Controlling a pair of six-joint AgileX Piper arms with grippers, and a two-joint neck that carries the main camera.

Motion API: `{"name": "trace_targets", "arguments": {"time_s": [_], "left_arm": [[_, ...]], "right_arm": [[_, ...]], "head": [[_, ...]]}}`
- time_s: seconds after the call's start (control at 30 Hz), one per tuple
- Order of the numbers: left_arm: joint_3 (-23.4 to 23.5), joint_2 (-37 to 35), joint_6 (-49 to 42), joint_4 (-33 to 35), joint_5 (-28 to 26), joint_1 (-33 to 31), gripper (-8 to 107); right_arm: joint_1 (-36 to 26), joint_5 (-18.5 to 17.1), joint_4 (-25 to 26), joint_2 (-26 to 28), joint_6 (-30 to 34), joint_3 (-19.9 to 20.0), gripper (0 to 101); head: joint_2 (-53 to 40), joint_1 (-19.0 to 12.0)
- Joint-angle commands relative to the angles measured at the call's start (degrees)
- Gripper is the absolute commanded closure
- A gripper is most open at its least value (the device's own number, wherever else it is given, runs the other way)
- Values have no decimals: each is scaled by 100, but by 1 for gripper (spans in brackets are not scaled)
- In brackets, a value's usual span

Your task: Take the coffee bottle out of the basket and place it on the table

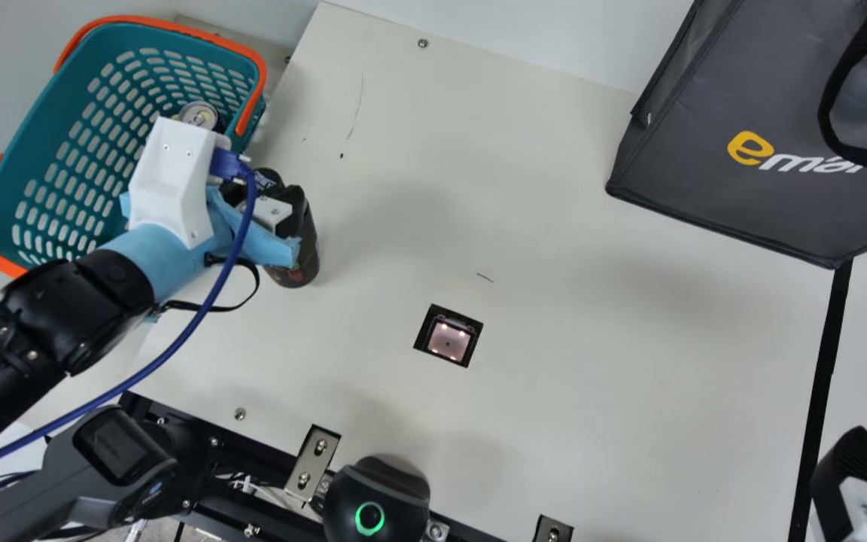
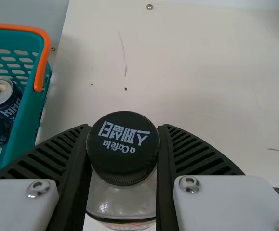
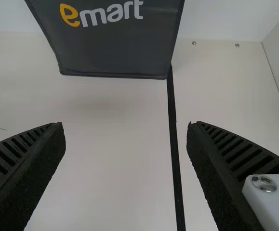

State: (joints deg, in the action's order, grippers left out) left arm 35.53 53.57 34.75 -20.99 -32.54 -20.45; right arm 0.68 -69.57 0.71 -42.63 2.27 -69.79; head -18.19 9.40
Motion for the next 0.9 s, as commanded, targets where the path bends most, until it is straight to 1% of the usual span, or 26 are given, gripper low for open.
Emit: {"name": "trace_targets", "arguments": {"time_s": [0.0,0.5,0.87], "left_arm": [[-38,-11,55,-32,23,-14,89],[-274,-25,446,-204,32,-133,89],[-319,-37,617,-308,-7,-237,52]], "right_arm": [[0,0,0,0,0,0,10],[0,0,0,0,0,0,10],[0,0,0,0,0,0,10]], "head": [[-23,-148],[-23,-148],[-23,-148]]}}
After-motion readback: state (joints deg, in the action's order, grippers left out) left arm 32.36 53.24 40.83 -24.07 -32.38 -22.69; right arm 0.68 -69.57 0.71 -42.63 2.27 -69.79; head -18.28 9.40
